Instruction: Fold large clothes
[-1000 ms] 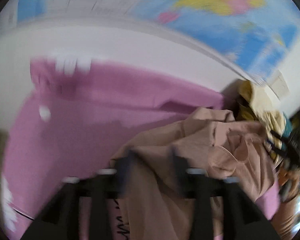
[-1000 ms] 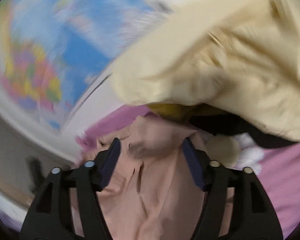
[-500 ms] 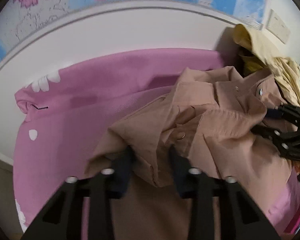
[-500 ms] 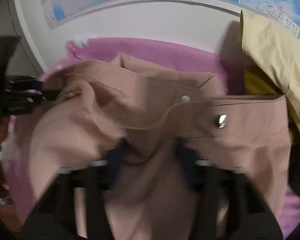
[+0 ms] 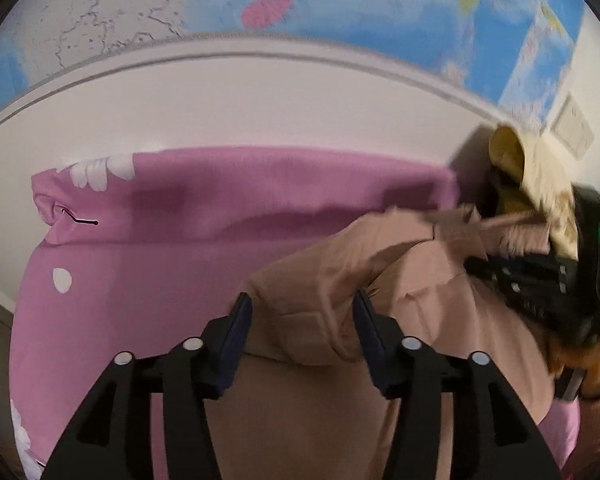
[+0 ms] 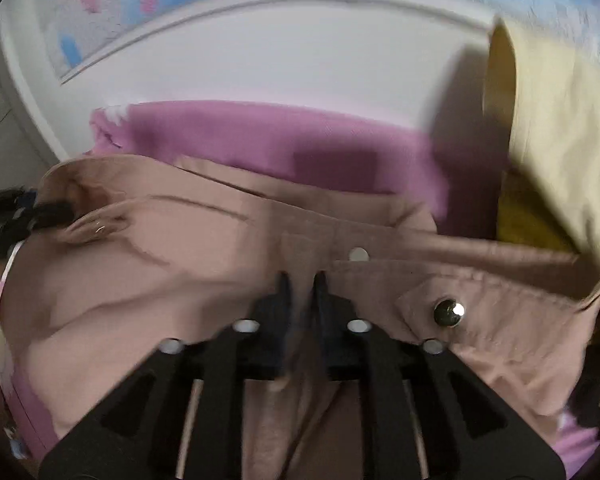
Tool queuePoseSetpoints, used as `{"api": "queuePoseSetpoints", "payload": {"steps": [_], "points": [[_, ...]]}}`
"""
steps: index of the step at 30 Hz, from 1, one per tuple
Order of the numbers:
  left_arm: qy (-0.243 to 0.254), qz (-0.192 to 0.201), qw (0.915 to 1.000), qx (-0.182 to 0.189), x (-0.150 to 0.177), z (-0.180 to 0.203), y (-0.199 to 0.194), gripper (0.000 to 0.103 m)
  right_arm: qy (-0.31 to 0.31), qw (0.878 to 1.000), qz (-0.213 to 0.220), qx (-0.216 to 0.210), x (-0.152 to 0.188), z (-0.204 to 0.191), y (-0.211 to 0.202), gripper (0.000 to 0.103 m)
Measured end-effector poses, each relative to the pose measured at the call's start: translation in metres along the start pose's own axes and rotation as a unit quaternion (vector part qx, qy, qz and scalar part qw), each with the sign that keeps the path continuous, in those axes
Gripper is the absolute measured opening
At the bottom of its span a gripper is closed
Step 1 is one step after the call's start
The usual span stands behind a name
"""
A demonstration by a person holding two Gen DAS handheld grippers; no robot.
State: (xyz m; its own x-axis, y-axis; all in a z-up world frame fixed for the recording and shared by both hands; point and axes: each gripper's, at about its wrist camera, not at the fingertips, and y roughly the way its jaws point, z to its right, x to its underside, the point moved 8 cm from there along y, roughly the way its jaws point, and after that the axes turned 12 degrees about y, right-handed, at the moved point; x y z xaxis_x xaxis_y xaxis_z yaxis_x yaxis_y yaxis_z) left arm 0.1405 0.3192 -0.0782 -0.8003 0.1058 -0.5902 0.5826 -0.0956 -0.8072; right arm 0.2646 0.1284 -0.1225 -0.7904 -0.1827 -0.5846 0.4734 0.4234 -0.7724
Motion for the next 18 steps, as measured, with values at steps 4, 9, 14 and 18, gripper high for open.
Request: {"api": "queuePoseSetpoints", "payload": {"steps": [4, 9, 14, 18], "points": [[0.007, 0.027, 0.9996, -0.008, 0.012, -0.007, -0.019, 0.077, 0.001, 0.999, 0.046, -0.021, -0.002, 0.013, -0.05, 0.05], [0.006, 0.053, 0.9986, -0.006, 0.038, -0.014, -0.051, 0.089, 0.021, 0.992, 0.114, -0.047, 0.023, 0.055, -0.139, 0.074], [0.0, 0.039, 0.9992, 0.012, 0.082, -0.008, -0.055, 0.093, 0.109, 0.989, 0.082, -0.064, 0.094, 0.12, -0.158, 0.083], [-0.014, 0.014, 0.9984, 0.052, 0.111, 0.004, -0.04, 0.096, 0.138, 0.986, 0.052, -0.078, 0.142, 0.129, -0.141, 0.085]]}}
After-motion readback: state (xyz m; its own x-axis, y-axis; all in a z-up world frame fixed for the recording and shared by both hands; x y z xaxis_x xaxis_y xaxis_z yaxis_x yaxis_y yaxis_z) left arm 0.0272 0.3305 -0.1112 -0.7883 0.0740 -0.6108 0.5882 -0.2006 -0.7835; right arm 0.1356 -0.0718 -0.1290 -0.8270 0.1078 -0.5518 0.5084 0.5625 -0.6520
